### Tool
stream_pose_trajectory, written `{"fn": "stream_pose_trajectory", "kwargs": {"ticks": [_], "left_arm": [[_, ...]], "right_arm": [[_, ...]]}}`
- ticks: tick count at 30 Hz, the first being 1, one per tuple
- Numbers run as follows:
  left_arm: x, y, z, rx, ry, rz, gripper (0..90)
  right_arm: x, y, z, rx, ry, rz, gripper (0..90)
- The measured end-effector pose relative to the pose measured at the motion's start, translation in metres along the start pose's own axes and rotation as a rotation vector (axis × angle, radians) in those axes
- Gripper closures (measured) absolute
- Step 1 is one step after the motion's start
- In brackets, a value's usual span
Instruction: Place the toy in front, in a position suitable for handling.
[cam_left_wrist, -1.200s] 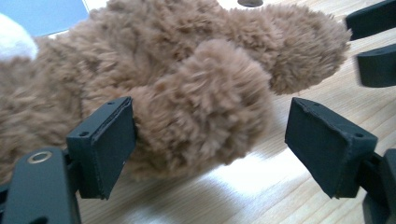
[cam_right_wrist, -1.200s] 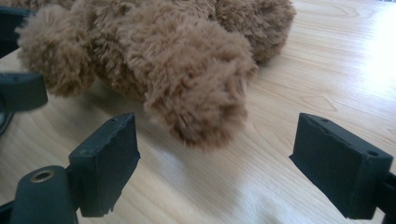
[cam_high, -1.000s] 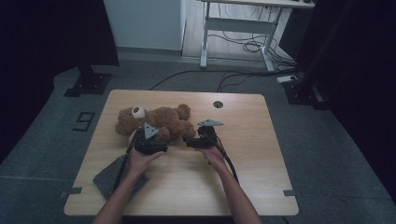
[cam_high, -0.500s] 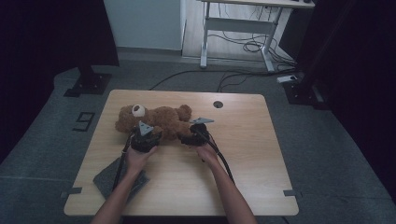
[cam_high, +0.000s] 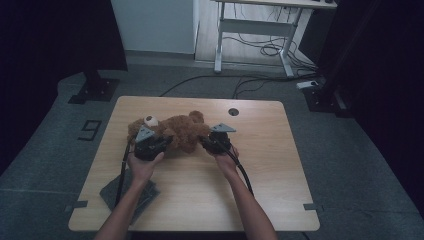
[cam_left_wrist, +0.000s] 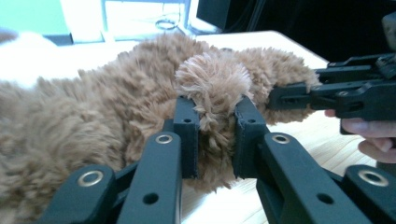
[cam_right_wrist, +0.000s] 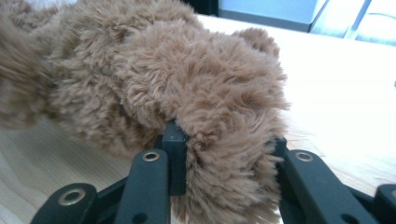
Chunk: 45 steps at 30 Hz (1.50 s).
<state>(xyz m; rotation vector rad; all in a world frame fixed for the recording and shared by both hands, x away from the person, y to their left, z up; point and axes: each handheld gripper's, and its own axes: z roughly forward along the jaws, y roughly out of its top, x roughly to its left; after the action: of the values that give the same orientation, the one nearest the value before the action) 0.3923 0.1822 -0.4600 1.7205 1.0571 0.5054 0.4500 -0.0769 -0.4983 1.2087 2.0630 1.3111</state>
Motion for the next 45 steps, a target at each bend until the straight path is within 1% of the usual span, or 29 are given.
{"fn": "stream_pose_trajectory", "kwargs": {"ticks": [1,2,4,5,7,10,11,12,14,15,16,19,22,26,27,28,30,32,35,42,45], "left_arm": [[0.000,0.000,0.000,0.000,0.000,0.000,76.4],[-0.005,0.006,-0.003,-0.008,-0.007,0.016,76.7],[-0.008,0.009,-0.004,-0.013,-0.011,0.019,77.4],[-0.013,0.014,-0.005,-0.022,-0.020,0.031,77.6],[-0.018,0.018,-0.008,-0.037,-0.022,0.040,78.0],[-0.026,0.024,-0.013,-0.061,-0.034,0.054,78.1],[-0.028,0.025,-0.015,-0.069,-0.040,0.056,78.1],[-0.028,0.025,-0.015,-0.069,-0.040,0.056,78.2],[-0.034,0.029,-0.019,-0.080,-0.057,0.065,78.2],[-0.040,0.031,-0.021,-0.084,-0.072,0.072,78.2],[-0.043,0.031,-0.022,-0.085,-0.077,0.079,78.2],[-0.051,0.032,-0.022,-0.084,-0.087,0.101,78.2],[-0.057,0.031,-0.022,-0.084,-0.102,0.102,78.3],[-0.060,0.028,-0.022,-0.081,-0.111,0.106,78.4],[-0.063,0.026,-0.021,-0.079,-0.121,0.106,78.4],[-0.063,0.026,-0.021,-0.079,-0.121,0.106,78.4],[-0.065,0.024,-0.021,-0.077,-0.126,0.105,78.5],[-0.069,0.021,-0.019,-0.072,-0.135,0.112,78.5],[-0.071,0.019,-0.018,-0.071,-0.141,0.108,78.5],[-0.071,0.020,-0.018,-0.070,-0.143,0.108,78.6],[-0.071,0.022,-0.021,-0.079,-0.149,0.112,78.6]], "right_arm": [[0.000,0.000,0.000,0.000,0.000,0.000,65.2],[-0.003,0.000,-0.007,-0.007,-0.012,-0.003,65.6],[-0.006,0.001,-0.014,-0.026,-0.026,-0.003,65.9],[-0.007,0.002,-0.018,-0.036,-0.029,-0.004,65.9],[-0.008,0.005,-0.025,-0.059,-0.040,-0.005,66.0],[-0.010,0.011,-0.040,-0.098,-0.040,-0.006,66.1],[-0.011,0.013,-0.045,-0.106,-0.039,-0.008,66.1],[-0.011,0.013,-0.045,-0.106,-0.039,-0.008,66.1],[-0.013,0.014,-0.054,-0.124,-0.042,-0.016,66.1],[-0.016,0.014,-0.062,-0.137,-0.044,-0.015,66.1],[-0.017,0.013,-0.065,-0.141,-0.048,-0.012,66.1],[-0.020,0.009,-0.073,-0.148,-0.055,-0.010,66.1],[-0.024,0.004,-0.079,-0.150,-0.060,-0.005,66.1],[-0.026,-0.002,-0.084,-0.154,-0.068,-0.007,66.1],[-0.028,-0.006,-0.089,-0.161,-0.074,-0.005,66.1],[-0.029,-0.008,-0.091,-0.163,-0.075,-0.002,66.1],[-0.029,-0.009,-0.093,-0.163,-0.078,-0.004,66.1],[-0.029,-0.015,-0.098,-0.167,-0.086,-0.008,66.1],[-0.030,-0.019,-0.101,-0.166,-0.085,0.000,66.0],[-0.031,-0.020,-0.104,-0.165,-0.088,0.003,66.1],[-0.029,-0.018,-0.107,-0.171,-0.086,0.009,66.1]]}}
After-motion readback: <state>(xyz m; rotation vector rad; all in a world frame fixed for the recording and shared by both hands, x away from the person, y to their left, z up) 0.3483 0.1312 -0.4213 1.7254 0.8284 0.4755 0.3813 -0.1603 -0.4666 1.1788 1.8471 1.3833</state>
